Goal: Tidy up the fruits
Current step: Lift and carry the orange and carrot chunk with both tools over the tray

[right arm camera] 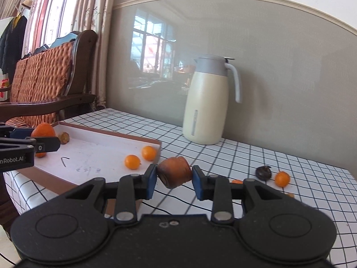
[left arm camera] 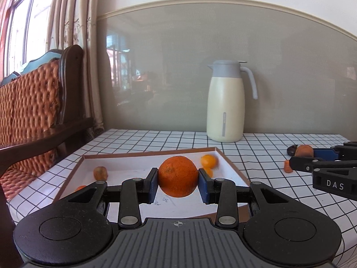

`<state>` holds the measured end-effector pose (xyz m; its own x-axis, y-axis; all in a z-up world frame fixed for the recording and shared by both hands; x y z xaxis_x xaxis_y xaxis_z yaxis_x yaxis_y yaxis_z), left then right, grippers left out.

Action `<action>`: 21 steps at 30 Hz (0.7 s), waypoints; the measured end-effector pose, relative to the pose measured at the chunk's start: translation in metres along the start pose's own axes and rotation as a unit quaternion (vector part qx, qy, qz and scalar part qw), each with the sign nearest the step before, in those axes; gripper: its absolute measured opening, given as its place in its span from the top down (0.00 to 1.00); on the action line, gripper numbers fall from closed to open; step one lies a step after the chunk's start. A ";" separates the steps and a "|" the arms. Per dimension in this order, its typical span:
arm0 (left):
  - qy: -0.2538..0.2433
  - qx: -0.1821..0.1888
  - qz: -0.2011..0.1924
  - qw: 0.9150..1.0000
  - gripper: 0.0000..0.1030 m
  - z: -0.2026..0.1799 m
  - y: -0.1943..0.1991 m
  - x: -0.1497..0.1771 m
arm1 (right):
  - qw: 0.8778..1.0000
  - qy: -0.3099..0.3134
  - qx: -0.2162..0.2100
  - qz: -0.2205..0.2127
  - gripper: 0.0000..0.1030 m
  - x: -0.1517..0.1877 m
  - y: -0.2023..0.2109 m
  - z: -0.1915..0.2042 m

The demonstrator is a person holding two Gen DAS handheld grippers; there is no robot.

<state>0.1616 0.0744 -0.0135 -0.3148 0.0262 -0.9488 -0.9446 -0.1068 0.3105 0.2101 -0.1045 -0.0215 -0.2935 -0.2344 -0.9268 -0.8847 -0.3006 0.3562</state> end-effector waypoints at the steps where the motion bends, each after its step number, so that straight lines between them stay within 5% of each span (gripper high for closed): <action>1: 0.001 -0.002 0.000 1.000 0.63 0.003 0.001 0.000 | 1.000 0.002 -0.004 -0.001 0.75 -0.001 -0.001 0.004; 21: 0.020 -0.053 0.003 0.998 0.63 0.068 0.009 0.009 | 0.998 0.028 -0.051 -0.009 0.75 -0.011 -0.016 0.064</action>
<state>0.1441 0.1413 -0.0150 -0.3152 -0.0141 -0.9489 -0.9266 -0.2114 0.3110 0.2049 -0.0379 -0.0244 -0.2547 -0.2793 -0.9258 -0.8468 -0.3978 0.3530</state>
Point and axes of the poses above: each gripper's, at about its wrist camera, not at the fingertips, and y roughly against the way its jaws point, z to its left, x to its underside, the point moved 6 cm from there along -y, roughly the way its jaws point, and after that the axes turned 1 degree about x, right-handed, at the moved point
